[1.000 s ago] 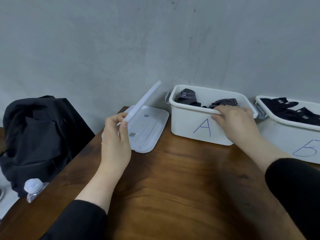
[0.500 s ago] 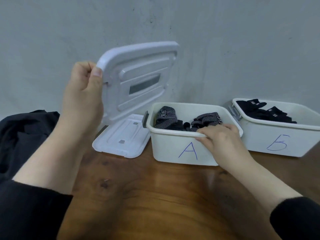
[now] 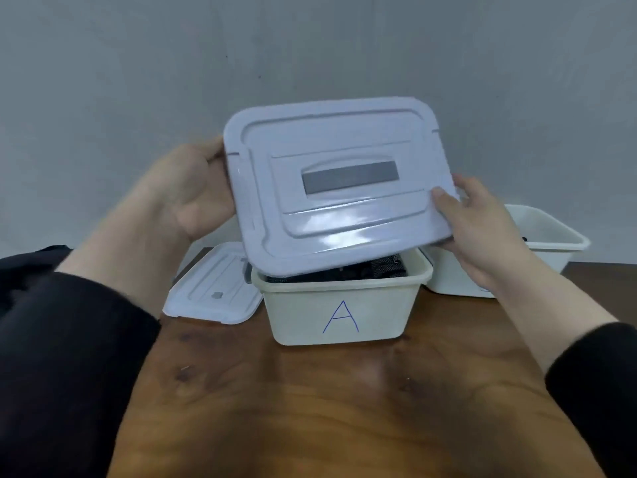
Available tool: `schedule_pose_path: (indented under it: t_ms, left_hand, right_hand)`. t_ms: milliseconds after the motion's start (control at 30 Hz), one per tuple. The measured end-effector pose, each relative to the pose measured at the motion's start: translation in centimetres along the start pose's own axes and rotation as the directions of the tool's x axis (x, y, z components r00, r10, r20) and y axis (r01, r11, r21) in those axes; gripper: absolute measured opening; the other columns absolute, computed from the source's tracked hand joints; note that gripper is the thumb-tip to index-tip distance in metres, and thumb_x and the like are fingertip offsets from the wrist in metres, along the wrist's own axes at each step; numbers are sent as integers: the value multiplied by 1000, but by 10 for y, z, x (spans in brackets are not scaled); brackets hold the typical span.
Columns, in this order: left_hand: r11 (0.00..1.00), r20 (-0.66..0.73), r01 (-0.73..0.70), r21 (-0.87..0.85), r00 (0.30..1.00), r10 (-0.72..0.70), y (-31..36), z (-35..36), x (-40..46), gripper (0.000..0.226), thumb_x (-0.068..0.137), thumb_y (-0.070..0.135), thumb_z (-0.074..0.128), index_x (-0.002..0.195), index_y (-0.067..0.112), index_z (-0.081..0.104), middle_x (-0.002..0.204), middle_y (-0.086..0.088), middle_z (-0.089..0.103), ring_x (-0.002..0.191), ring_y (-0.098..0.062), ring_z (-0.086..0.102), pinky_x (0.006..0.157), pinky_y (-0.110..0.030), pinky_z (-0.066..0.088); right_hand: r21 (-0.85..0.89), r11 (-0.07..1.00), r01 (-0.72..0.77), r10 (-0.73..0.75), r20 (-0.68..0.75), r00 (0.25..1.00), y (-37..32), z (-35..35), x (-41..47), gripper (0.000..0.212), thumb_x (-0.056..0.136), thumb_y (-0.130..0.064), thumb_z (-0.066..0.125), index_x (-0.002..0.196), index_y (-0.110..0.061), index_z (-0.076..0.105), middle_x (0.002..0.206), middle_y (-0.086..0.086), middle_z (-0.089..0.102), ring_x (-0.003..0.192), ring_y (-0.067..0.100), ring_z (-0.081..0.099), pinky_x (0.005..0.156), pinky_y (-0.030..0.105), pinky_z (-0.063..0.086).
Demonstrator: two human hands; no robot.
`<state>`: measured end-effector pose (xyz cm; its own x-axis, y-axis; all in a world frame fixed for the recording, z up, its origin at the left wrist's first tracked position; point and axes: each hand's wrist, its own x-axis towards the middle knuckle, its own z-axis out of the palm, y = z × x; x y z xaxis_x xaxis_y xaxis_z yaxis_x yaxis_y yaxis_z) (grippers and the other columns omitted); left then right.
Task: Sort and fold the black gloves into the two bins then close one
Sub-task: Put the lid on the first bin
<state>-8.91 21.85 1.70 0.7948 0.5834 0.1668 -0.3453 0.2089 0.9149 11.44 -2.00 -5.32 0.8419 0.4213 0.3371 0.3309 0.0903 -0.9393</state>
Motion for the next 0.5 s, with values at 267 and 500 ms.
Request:
schedule_pose_path:
  t_ms: [267, 500]
  left_hand:
    - [840, -79, 174, 514, 985, -156, -66, -10, 4, 22, 101, 21, 62, 120, 12, 69, 107, -3, 77, 98, -21, 75, 88, -39, 61]
    - [585, -270, 248, 772, 962, -52, -78, -19, 22, 37, 93, 20, 64, 64, 16, 42, 63, -4, 41, 57, -22, 39, 56, -29, 28]
  right_hand:
    - [-126, 984, -122, 110, -97, 989, 14, -8, 1, 20, 103, -22, 55, 115, -15, 70, 101, 5, 70, 88, 24, 66, 76, 46, 63]
    - [-398, 896, -197, 195, -46, 980, 45, 3, 1, 43, 99, -22, 59, 64, 1, 48, 63, 5, 35, 59, 19, 31, 56, 30, 20]
